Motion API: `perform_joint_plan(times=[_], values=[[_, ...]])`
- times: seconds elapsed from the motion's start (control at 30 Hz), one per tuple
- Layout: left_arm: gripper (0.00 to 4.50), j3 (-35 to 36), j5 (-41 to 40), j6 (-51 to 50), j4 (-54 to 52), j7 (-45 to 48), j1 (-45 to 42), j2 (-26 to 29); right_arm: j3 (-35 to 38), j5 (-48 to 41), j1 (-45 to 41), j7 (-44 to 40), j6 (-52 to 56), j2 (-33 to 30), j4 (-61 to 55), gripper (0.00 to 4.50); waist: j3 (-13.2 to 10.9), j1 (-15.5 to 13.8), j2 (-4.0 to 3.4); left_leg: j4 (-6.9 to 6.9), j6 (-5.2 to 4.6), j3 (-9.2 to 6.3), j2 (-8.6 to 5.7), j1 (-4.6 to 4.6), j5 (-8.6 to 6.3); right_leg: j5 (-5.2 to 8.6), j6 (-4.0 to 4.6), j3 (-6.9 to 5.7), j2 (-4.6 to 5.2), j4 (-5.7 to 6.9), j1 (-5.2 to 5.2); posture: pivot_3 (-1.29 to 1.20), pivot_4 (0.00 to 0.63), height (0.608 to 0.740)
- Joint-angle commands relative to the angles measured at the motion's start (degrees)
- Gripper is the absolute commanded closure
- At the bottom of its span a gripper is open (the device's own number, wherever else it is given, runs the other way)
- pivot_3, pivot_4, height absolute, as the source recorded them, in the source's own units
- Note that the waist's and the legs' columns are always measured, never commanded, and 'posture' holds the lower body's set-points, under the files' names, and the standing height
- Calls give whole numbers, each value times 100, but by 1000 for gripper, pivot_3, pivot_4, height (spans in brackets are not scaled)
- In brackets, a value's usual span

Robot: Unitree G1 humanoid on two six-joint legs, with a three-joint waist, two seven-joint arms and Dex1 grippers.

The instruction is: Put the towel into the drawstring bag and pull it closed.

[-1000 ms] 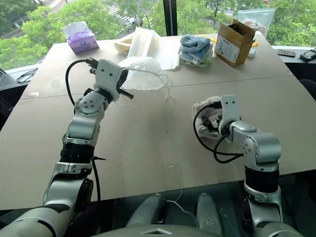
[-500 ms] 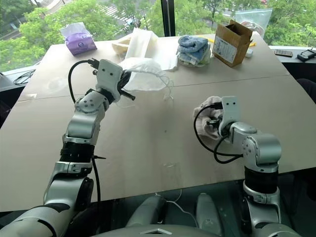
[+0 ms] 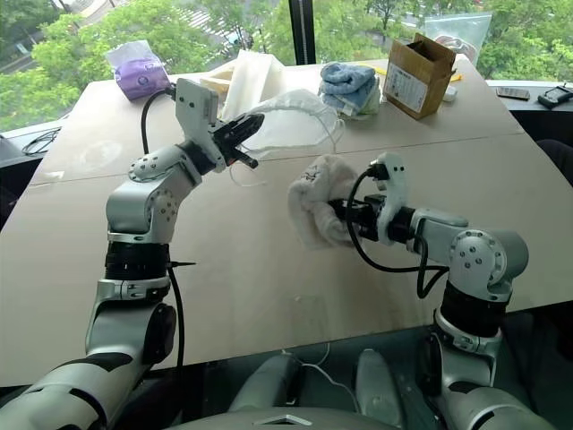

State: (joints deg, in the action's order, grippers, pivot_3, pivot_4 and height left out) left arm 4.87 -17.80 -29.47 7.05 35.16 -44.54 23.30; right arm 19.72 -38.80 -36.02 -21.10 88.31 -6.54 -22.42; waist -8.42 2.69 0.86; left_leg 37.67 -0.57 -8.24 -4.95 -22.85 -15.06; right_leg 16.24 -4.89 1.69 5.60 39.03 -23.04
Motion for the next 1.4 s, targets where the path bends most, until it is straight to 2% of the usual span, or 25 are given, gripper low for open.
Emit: perform_joint_plan(times=[0.03,0.2,0.4,0.5,0.7,0.8,1.1,1.4], values=[[4500,-83,-170,13,-318,354,23,114,300,-283,-527,88,-111,260,47,4483,0,-7,-1,0,1,0,0,0,1,0,0,0,0,1,0,0,150,740],[4500,-326,-259,30,-612,816,288,200,-108,-312,-632,-102,-228,-91,215,4483,-1,-18,-1,-5,1,-1,-1,0,0,0,0,-1,4,-6,0,0,150,740],[4500,-560,-123,359,-742,1127,466,287,-941,-801,-450,-1078,9,-1245,280,4483,-1,-19,-1,-6,1,-2,-3,-4,1,0,0,-3,6,-8,-2,0,150,740],[4500,-620,65,558,-657,997,463,295,-1292,-921,-390,-1442,-54,-1739,293,4483,-2,-13,-1,-7,0,1,-2,-4,0,0,0,-1,6,-9,-2,0,150,740],[4500,-786,241,957,-819,1038,638,226,-1531,-978,-456,-1595,-132,-1932,472,4483,-2,-18,0,-6,0,1,-1,-4,0,0,0,-1,6,-9,-2,0,150,740],[4500,-862,201,1074,-992,1160,786,202,-1350,-1010,-532,-1393,55,-1701,681,4483,-3,-28,1,-6,0,-1,-2,-7,0,0,0,-3,10,-11,-2,0,150,740],[4500,-951,-89,857,-1306,1570,1052,303,240,-592,-1033,89,419,-430,1941,4483,-4,-29,-1,-4,0,-1,-1,-6,1,0,1,-2,9,-7,-3,0,150,740],[4500,-1027,-13,1005,-1163,1678,996,277,1028,-713,-1130,1164,419,-78,2400,4483,-4,-16,-3,-6,0,0,-2,-7,1,0,1,-1,8,-4,-7,0,150,740]])
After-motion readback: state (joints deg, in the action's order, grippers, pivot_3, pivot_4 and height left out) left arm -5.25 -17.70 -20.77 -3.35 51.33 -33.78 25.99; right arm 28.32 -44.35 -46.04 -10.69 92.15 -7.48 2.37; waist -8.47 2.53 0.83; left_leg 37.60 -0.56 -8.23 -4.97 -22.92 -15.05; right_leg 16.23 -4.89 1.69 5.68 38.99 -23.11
